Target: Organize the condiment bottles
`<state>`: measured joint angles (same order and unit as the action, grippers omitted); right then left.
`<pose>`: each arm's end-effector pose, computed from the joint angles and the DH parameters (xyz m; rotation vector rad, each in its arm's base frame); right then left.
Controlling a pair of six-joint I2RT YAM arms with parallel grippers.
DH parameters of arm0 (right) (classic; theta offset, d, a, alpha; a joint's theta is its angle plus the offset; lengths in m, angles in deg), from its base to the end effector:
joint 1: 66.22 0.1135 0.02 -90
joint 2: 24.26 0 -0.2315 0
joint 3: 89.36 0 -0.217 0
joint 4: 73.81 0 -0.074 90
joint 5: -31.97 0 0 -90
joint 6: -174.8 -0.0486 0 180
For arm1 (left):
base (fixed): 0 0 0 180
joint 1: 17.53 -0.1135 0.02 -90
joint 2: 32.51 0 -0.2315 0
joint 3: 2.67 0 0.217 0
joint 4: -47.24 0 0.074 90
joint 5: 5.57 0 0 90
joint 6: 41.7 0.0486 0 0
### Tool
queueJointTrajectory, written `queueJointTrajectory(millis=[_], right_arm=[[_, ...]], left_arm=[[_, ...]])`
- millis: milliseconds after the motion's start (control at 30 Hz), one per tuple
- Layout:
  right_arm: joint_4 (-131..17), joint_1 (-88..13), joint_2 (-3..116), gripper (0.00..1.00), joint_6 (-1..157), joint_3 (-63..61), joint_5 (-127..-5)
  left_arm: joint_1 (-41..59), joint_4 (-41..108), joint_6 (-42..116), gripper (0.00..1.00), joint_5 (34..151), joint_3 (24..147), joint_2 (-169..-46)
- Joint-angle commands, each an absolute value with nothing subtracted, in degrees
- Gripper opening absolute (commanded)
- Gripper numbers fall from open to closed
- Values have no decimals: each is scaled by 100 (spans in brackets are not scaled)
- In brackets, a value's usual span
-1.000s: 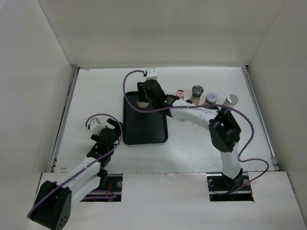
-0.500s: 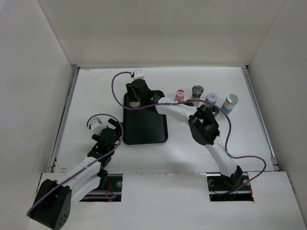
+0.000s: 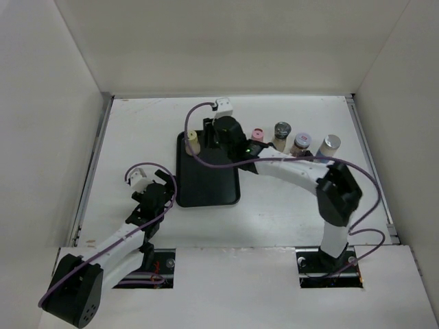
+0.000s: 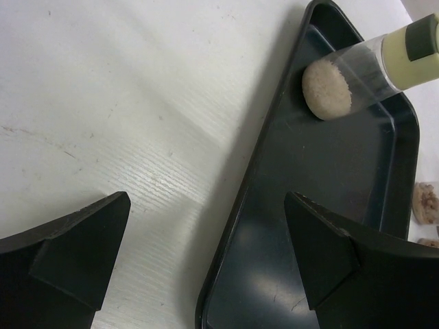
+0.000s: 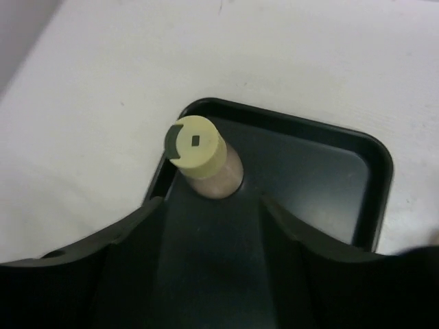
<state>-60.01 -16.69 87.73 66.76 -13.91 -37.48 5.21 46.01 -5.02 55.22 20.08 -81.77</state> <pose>0.2942 0.3185 0.2568 -0.2929 1.9199 0.4429 0.1624 -0.0423 0.1379 -0.8227 1.8277 -0.3303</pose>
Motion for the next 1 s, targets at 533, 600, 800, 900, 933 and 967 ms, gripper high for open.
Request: queueJointTrajectory(millis=[533, 600, 800, 900, 933, 967], right_arm=[[-5028, -3243, 7075, 72, 6731, 49, -3307], [-4985, -3348, 7198, 74, 6757, -56, -3395], [-4844, -3551, 7690, 76, 6819, -399, -3667], [-4739, -3630, 7997, 76, 6854, -653, -3799], [-4712, -3630, 8059, 75, 6854, -698, -3800], [-4677, -3630, 8138, 75, 6854, -750, -3800]], left_arm=[[651, 5061, -470, 100, 5587, 2033, -8287], [650, 5078, -461, 100, 5569, 2042, -8375], [659, 5113, -461, 100, 5578, 2050, -8419], [659, 5140, -461, 100, 5578, 2050, -8472], [651, 5140, -461, 100, 5586, 2042, -8446], [651, 5140, -452, 100, 5587, 2042, -8428]])
